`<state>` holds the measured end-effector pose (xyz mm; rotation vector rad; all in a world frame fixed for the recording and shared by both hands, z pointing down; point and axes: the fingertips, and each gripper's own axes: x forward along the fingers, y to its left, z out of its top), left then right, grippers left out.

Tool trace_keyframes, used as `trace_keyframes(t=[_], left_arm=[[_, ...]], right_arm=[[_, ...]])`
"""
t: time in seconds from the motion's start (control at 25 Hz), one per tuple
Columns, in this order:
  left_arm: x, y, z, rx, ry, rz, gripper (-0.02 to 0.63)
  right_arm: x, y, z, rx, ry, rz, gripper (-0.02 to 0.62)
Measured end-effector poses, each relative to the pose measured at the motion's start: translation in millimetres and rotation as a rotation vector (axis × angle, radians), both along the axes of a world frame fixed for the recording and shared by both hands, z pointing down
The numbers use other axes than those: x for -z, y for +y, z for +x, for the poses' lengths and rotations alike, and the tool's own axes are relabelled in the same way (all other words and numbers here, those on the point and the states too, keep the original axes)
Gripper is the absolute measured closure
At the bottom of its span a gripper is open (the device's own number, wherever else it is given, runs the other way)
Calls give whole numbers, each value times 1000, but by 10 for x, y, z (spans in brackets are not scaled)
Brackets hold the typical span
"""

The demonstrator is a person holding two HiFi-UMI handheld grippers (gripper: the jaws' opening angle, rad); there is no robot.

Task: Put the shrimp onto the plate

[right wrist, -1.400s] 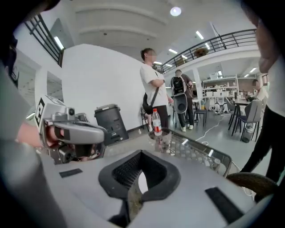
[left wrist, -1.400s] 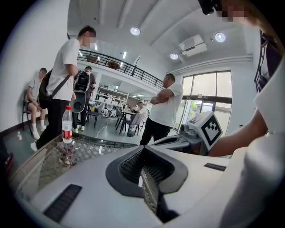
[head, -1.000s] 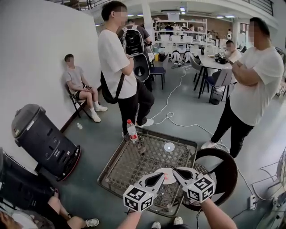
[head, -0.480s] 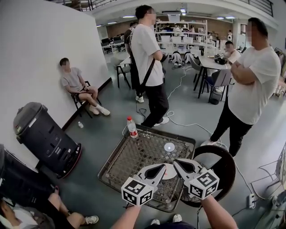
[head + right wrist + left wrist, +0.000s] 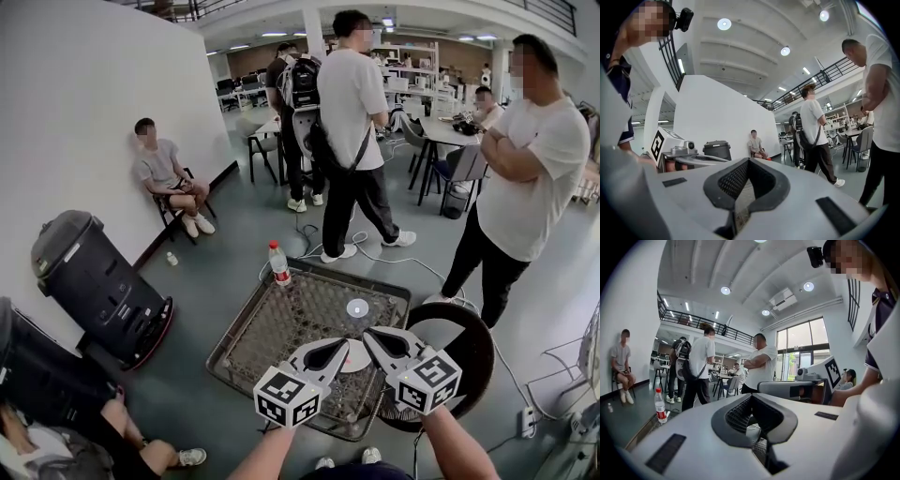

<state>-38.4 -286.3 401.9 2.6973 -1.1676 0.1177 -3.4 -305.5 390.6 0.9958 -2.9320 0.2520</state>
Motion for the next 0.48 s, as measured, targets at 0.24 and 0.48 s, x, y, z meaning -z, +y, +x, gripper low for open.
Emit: trace_keyframes(t=[0.24,0.48], left_arm=[[26,30,44,-2,-4,6,598],[73,9,60,-3,-4,12,598]], right_arm=[[47,28,29,2,-5,10,590],[105,11,40,8,-12,18,589]])
